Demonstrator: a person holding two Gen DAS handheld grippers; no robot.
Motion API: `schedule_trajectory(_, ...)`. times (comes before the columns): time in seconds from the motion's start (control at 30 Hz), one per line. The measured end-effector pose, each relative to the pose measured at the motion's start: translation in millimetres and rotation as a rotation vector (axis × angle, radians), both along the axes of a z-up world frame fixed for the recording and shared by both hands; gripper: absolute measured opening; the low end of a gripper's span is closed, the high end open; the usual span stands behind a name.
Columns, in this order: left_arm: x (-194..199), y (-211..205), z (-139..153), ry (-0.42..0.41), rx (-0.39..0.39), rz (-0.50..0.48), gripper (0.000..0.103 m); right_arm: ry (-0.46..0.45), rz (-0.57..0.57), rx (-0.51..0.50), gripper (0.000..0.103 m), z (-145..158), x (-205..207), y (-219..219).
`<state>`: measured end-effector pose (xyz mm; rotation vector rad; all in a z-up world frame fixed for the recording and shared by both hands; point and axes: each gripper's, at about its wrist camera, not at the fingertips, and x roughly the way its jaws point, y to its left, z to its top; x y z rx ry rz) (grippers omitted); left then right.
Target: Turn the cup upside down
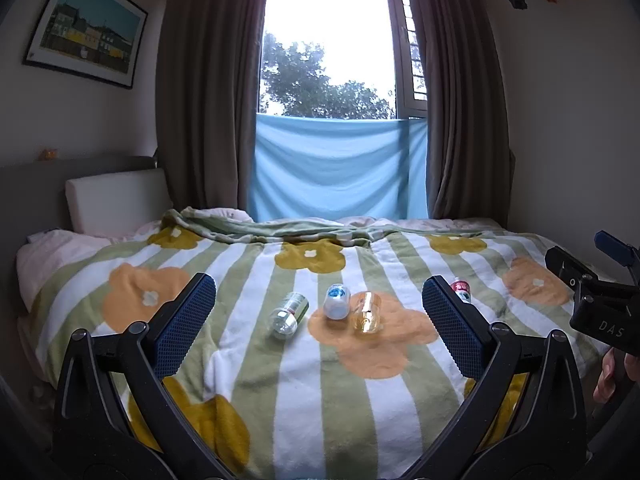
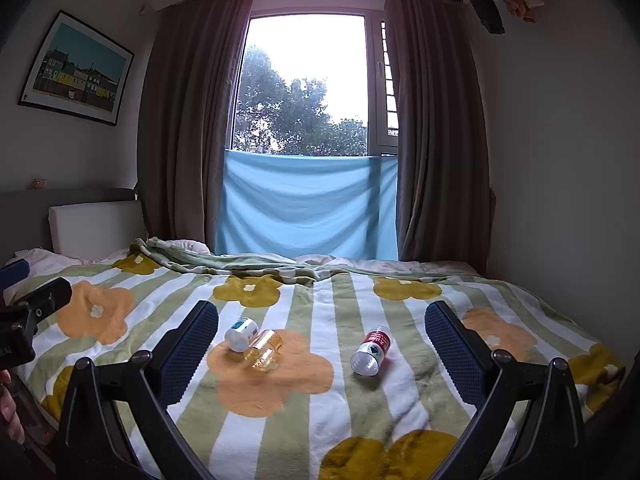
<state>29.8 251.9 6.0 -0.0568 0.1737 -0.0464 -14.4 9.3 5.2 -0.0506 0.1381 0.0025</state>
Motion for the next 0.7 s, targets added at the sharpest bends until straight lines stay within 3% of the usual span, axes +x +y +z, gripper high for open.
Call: schedule_trajectory(0.7,-7.4,-0.5,-1.2,-0.016,-0.009,-0.016,0.103,-0.001,-0.010,0.000,0.103,-0.7,-1.3,-0.8)
